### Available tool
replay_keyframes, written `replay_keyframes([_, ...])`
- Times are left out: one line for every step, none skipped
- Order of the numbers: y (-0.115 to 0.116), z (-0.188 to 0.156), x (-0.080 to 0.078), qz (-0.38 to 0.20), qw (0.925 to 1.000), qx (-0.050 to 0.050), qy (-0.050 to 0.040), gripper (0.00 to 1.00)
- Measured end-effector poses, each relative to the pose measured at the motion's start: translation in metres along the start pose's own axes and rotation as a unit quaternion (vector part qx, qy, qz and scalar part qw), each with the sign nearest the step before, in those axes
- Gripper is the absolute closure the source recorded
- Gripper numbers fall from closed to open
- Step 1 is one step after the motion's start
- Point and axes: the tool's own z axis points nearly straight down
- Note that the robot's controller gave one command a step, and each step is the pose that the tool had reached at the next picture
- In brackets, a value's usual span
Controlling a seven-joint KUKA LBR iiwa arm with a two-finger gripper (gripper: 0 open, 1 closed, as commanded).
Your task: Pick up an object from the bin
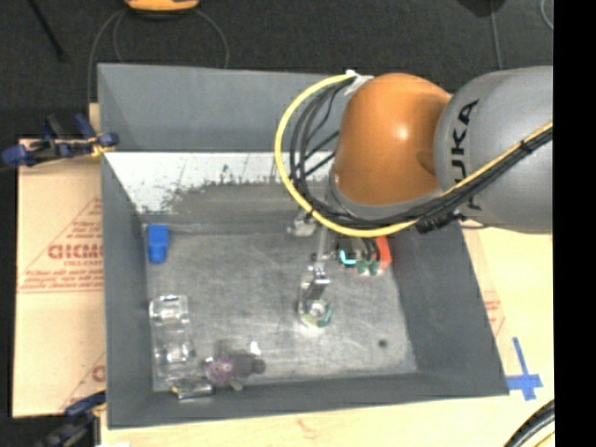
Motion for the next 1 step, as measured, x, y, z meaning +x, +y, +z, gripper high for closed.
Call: replay_keyframes([-0.0685, 0.1513, 0.0400, 0.073, 0.9973, -0.002, -0.0081, 0.00])
